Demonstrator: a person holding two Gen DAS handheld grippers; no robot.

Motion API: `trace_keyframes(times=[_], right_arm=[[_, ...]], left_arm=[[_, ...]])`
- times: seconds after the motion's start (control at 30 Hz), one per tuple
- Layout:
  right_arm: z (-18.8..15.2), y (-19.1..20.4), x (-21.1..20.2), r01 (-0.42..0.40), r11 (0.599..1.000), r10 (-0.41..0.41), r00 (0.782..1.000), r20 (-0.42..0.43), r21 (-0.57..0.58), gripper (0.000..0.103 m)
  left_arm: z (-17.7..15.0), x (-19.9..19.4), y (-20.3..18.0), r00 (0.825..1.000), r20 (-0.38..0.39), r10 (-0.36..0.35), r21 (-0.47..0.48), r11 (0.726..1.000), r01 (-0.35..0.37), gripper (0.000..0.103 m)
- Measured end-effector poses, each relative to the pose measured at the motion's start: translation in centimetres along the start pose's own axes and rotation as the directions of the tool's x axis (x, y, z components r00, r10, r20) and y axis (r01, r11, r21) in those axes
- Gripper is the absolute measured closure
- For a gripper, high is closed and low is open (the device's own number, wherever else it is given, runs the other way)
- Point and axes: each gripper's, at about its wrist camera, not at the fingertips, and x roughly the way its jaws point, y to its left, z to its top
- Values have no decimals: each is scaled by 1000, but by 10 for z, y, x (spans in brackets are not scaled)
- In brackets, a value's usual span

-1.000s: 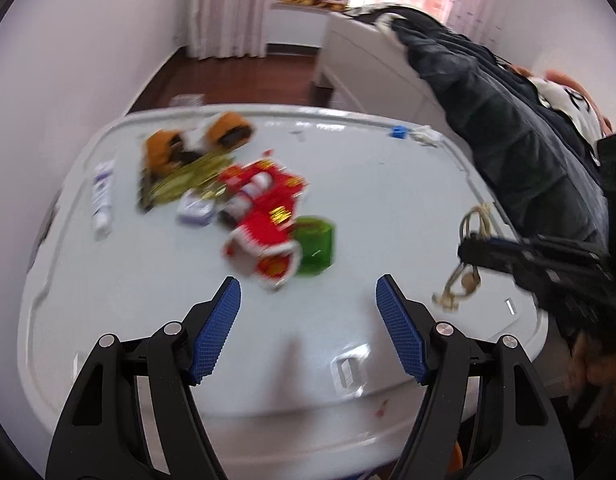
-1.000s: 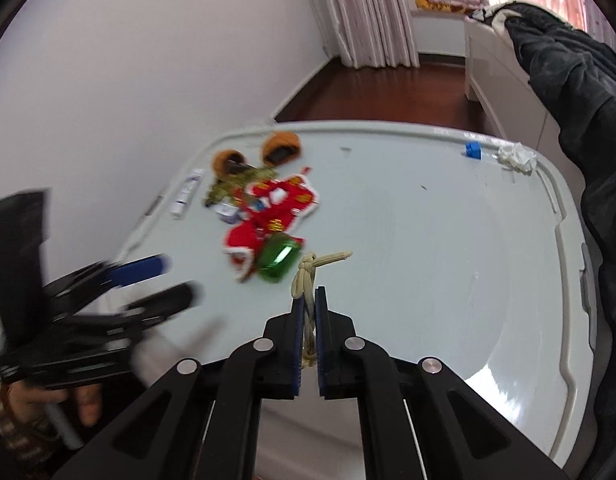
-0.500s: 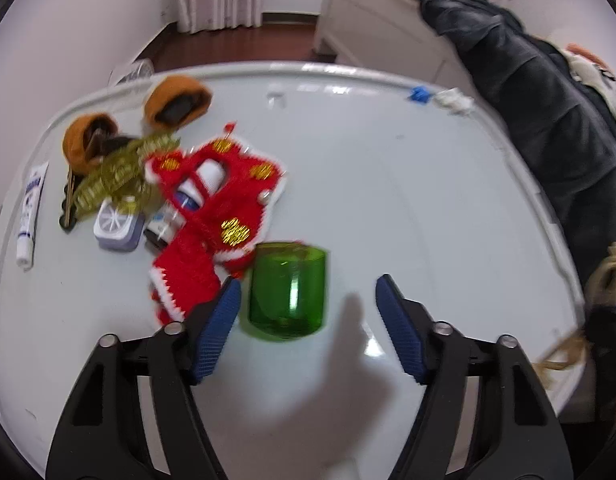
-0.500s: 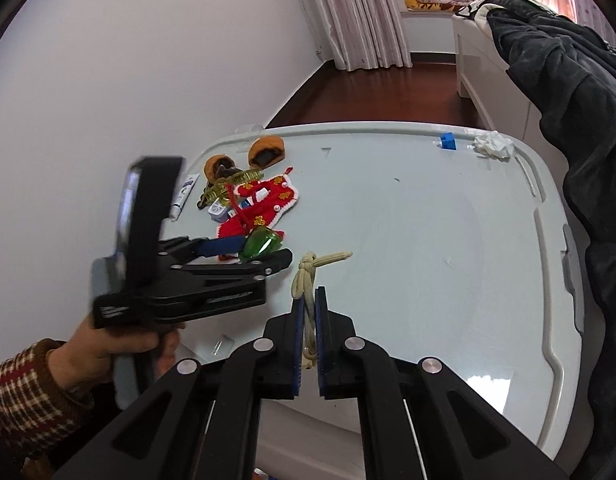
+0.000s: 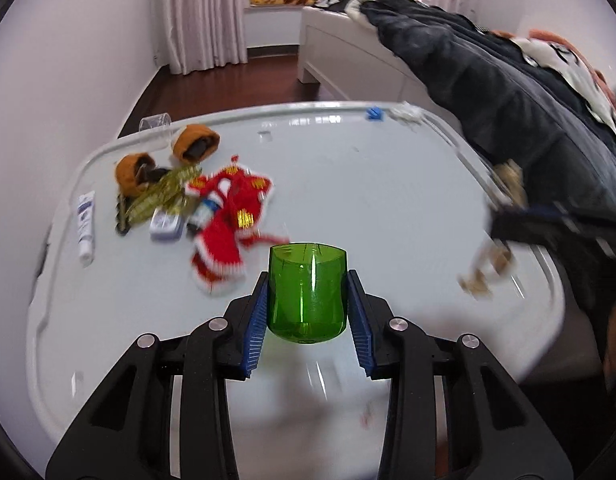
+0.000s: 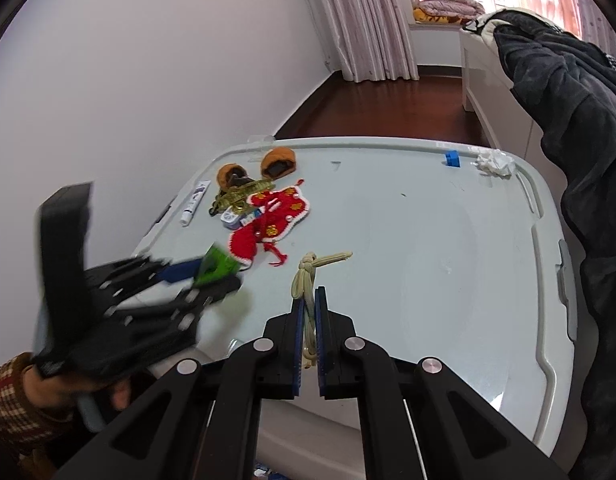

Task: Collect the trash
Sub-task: 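Release the green cup and rope cord into the orange bucket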

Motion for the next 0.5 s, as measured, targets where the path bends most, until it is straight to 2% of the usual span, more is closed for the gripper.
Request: trace_keyframes(times=[0.17, 0.23, 0.33, 0.5], right_arm=[[-29, 24, -10, -25, 1000, 25, 1000, -3, 6, 98], [-56, 35, -13, -44, 999, 45, 999, -30, 30, 98], [-103, 50, -13, -60, 996, 66, 993, -96, 68, 98], [-183, 60, -1, -44, 984, 86, 967, -240, 175, 98]], left_arm=[[-57, -35, -12, 997, -81, -7, 13, 1000, 8, 67], [-80, -42, -17, 993, -118, -13, 9, 1000, 14, 67], [-122, -45, -26, 980, -199, -21, 15, 1000, 24, 67], [-170, -35, -38, 953, -303, 6, 60, 998, 13, 67]])
